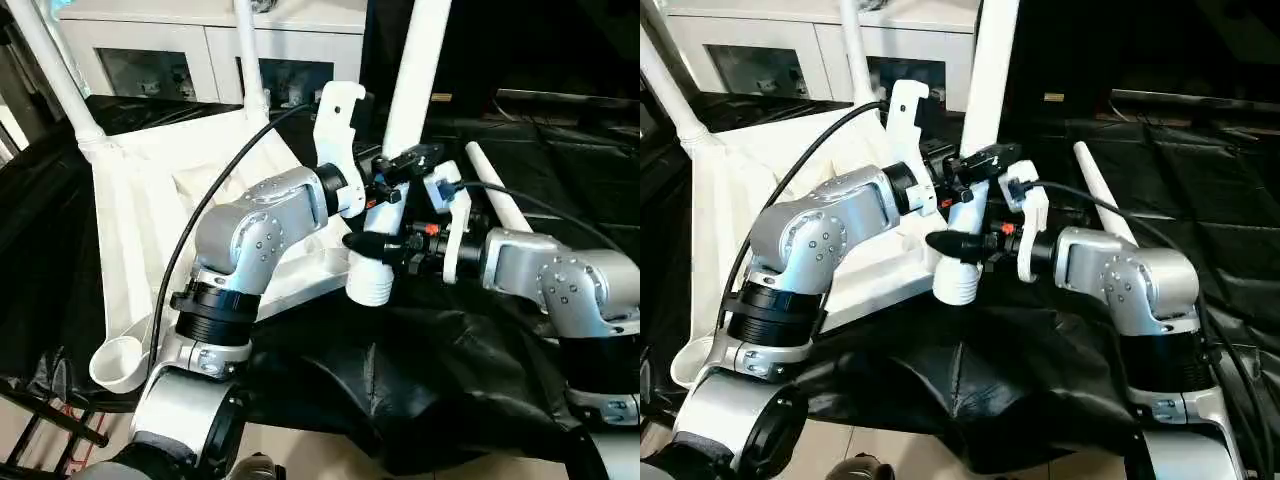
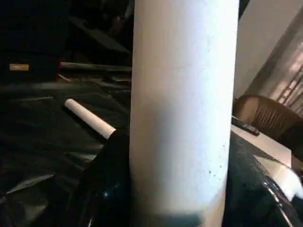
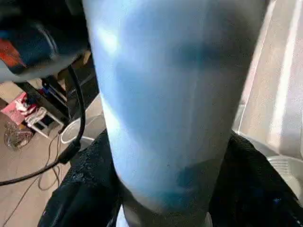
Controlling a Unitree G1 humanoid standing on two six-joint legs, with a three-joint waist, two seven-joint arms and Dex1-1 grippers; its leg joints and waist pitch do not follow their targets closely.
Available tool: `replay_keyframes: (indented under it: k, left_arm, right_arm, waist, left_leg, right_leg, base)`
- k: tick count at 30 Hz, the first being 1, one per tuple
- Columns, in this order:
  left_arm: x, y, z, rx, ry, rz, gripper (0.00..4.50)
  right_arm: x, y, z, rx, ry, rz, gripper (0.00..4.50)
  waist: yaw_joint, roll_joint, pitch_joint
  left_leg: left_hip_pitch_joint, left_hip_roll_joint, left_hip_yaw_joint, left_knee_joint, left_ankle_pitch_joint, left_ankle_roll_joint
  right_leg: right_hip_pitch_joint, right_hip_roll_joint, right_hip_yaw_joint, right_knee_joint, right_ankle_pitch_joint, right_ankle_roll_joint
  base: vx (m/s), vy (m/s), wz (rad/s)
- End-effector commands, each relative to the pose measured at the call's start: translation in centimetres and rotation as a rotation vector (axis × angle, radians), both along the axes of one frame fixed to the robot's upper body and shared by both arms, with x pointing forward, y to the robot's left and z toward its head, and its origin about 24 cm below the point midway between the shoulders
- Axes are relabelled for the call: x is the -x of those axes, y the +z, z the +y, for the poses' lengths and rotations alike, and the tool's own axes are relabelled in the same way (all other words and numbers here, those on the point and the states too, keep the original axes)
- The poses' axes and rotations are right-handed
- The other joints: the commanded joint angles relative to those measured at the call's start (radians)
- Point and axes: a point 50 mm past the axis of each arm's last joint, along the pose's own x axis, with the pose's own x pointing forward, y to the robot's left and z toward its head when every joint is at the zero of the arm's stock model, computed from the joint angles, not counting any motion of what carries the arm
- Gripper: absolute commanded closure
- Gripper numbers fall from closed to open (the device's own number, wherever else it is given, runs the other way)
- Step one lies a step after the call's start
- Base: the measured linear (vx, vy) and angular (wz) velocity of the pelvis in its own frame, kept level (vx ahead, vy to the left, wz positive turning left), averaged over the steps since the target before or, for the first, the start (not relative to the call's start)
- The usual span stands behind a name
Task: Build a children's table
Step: Pick table leg
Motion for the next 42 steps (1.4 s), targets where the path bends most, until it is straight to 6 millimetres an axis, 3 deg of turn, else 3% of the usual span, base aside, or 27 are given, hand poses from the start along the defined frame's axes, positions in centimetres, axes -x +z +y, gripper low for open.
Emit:
replay_keyframes:
  k: [1, 42]
  left_arm:
    - [0.17, 0.85, 0.12, 0.024, -0.011, -0.028, 2.65]
    - [0.36, 0.89, 0.22, 0.020, -0.048, -0.036, 2.65]
  right_arm:
    - [0.19, -0.13, -0.28, 0.032, -0.010, -0.003, 1.75]
    - [0.50, 0.71, -1.14, 0.006, -0.027, -0.037, 1.75]
  waist:
    - [0.001, -0.023, -0.088]
    - [0.002, -0.020, -0.090]
  left_leg:
    - [0.009, 0.044, -0.015, -0.065, -0.116, 0.009]
    - [0.009, 0.044, -0.016, -0.062, -0.113, 0.014]
  right_leg:
    - [0.065, -0.066, 0.048, -0.071, -0.320, -0.098]
    - [0.067, -0.065, 0.048, -0.068, -0.302, -0.112]
  base:
    - [0.000, 0.000, 0.00]
    - [0.000, 0.000, 0.00]
